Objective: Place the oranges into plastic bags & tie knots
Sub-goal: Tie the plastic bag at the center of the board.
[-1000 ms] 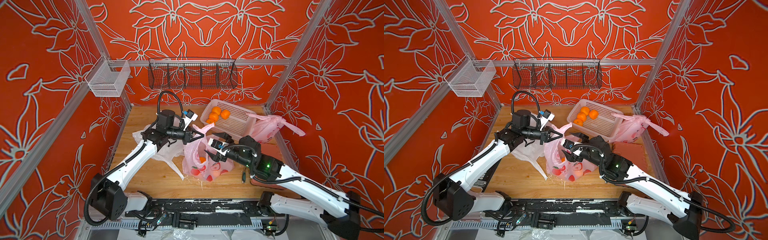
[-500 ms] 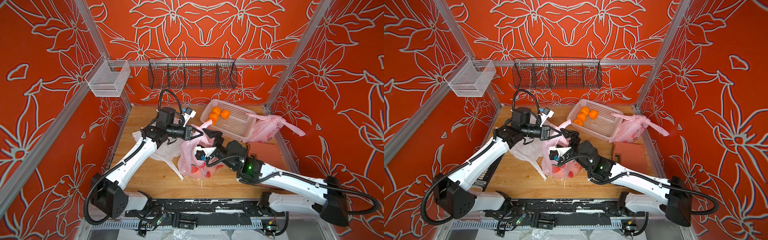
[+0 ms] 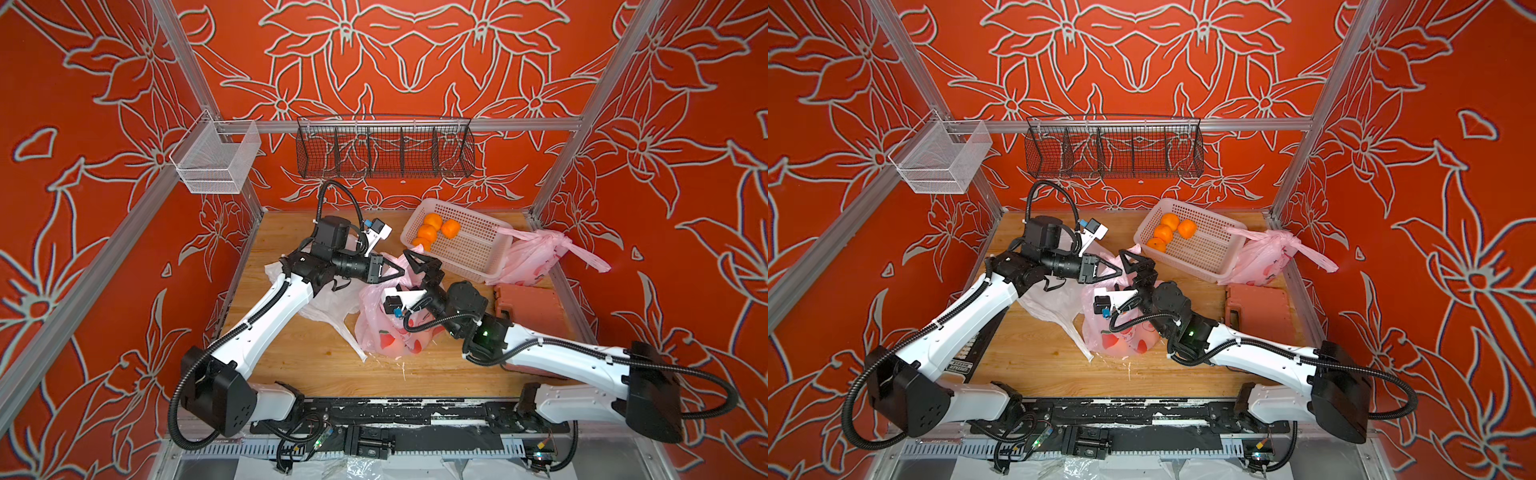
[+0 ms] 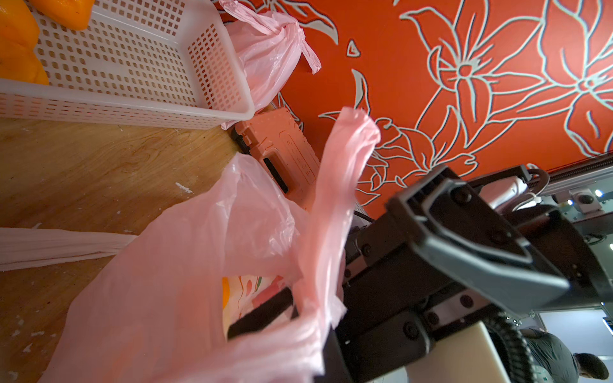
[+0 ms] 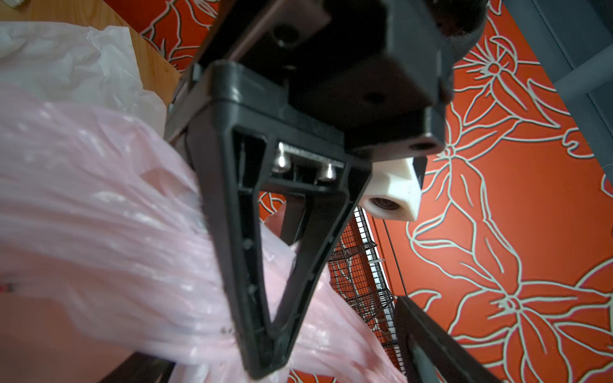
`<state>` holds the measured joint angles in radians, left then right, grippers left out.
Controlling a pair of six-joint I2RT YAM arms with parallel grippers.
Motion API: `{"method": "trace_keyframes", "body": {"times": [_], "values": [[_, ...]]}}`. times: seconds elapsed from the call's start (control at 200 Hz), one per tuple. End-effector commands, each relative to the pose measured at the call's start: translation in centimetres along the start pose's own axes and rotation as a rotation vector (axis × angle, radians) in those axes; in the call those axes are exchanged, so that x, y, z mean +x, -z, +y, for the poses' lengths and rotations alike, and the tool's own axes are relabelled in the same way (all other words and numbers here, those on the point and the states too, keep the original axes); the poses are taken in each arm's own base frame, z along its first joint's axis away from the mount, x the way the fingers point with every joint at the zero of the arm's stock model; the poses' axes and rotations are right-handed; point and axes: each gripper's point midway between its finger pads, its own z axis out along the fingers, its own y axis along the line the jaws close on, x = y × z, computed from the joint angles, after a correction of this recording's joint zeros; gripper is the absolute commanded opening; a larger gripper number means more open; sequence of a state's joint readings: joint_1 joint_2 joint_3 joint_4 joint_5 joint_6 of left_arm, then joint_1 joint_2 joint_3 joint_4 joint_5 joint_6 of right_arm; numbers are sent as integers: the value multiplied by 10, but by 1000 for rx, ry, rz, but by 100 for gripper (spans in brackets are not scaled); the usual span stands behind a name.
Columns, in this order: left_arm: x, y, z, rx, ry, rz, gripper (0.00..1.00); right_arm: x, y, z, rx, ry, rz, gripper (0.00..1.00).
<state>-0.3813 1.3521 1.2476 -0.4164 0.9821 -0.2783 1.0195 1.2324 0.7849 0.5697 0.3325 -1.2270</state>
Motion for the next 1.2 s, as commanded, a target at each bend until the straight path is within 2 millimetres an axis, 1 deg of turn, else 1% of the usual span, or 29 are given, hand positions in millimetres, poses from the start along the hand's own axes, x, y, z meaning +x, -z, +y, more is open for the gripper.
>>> {"method": "trace_keyframes", "body": {"times": [0.0,0.165,0.365,0.415,0.545,0.62,0.771,0.801,0.836,0.881,0.926,0.981,1.031,1.051,1.096,1.111,1.136,1.181,1.196], "values": [[7,3,-7,27,-28,23,0,-3,-4,-11,7,-24,0,84],[11,5,-10,30,-47,32,0,1,-5,-7,-22,-72,9,74],[16,7,-11,28,-59,46,0,-1,-5,-2,-65,-120,2,61],[17,7,-11,27,-61,50,0,-2,-5,-1,-74,-132,-2,55],[19,7,-10,26,-63,55,4,-4,-3,1,-97,-170,-10,40],[19,7,-10,25,-69,54,5,-4,-2,2,-101,-188,-9,28],[19,8,-9,12,-80,48,9,-3,1,3,-107,-248,-9,0],[19,9,-10,13,-85,45,10,-2,1,4,-111,-264,-6,0],[19,10,-11,12,-91,41,15,-1,2,6,-114,-285,-3,0],[18,11,-13,7,-103,30,29,1,4,8,-119,-316,7,0],[18,14,-14,-5,-117,14,49,3,6,11,-129,-362,17,0],[17,19,-15,-32,-144,-12,79,7,9,18,-146,-421,32,0],[16,25,-11,-94,-160,-46,100,11,12,23,-153,-487,51,0],[15,29,-10,-126,-165,-66,97,13,13,26,-160,-510,57,0],[15,39,-4,-205,-178,-111,97,15,17,29,-166,-577,67,0],[14,44,1,-248,-179,-128,97,16,19,30,-170,-598,70,0],[14,53,5,-311,-183,-163,97,16,21,32,-182,-637,72,0],[14,71,18,-445,-175,-235,97,15,25,36,-207,-694,73,0],[16,80,13,-466,-188,-267,97,15,27,36,-210,-715,74,0]]}}
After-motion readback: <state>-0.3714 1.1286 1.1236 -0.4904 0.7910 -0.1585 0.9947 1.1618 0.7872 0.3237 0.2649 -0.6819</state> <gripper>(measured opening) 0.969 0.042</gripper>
